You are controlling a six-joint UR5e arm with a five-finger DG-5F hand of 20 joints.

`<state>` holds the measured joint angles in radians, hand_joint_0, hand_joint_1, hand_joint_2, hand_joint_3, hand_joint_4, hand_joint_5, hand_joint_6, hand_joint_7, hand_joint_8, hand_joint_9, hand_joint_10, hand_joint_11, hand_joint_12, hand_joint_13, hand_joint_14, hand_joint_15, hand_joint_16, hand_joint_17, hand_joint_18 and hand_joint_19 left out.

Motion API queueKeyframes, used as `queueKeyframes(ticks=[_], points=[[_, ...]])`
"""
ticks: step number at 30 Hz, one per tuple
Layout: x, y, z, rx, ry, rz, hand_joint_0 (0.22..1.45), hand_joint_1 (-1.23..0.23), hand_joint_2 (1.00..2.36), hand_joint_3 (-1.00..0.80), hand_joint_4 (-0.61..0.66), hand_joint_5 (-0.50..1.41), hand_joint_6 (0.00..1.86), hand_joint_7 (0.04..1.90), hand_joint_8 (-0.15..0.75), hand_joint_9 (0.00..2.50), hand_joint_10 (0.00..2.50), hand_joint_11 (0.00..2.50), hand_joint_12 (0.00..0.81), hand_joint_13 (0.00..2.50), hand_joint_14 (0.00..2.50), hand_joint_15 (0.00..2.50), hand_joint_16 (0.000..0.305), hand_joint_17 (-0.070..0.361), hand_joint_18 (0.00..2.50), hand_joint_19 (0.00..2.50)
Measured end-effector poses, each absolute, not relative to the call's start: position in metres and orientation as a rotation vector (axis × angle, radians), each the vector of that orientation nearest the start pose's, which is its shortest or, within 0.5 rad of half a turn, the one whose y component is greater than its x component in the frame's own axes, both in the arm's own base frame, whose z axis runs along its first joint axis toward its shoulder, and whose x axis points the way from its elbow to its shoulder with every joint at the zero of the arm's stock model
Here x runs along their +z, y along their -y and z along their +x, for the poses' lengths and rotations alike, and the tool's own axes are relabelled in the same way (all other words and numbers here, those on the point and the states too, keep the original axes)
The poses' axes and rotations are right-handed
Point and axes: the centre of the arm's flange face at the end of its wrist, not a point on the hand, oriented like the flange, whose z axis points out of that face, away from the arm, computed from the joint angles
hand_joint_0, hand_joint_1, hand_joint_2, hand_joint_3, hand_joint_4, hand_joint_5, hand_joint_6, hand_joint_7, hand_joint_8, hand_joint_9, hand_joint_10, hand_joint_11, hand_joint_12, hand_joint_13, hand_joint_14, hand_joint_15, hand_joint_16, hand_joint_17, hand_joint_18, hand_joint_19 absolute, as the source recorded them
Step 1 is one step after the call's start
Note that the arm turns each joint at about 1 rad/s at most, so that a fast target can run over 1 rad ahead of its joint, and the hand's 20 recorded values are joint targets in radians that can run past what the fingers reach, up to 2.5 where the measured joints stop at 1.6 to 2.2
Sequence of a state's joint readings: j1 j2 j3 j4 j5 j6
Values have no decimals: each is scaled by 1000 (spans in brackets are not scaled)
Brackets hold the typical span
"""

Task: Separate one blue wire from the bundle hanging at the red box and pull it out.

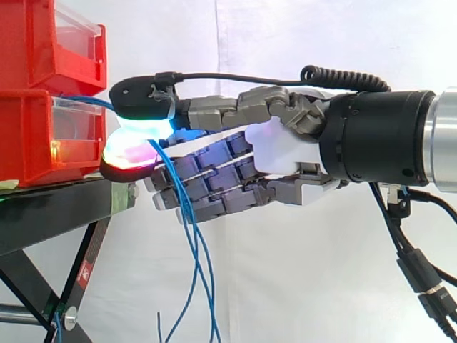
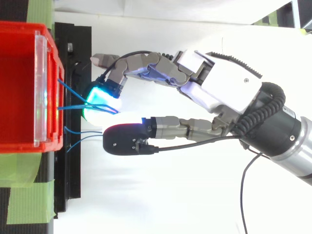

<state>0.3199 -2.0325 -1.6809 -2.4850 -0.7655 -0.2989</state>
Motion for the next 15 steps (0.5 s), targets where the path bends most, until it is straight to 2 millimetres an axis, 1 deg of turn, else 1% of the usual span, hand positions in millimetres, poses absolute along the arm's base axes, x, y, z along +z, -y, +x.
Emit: queueKeyframes(ticks=[4,15], points=[[237,7,631,679,-948,1227,584,-684,1012,-330,236,-178,823,820,326,345,0,23,390,238,4,149,55,124,296,86],[236,12,629,686,-942,1252,564,-675,1010,-367,247,-174,802,836,328,341,0,21,394,239,4,155,56,126,293,94]])
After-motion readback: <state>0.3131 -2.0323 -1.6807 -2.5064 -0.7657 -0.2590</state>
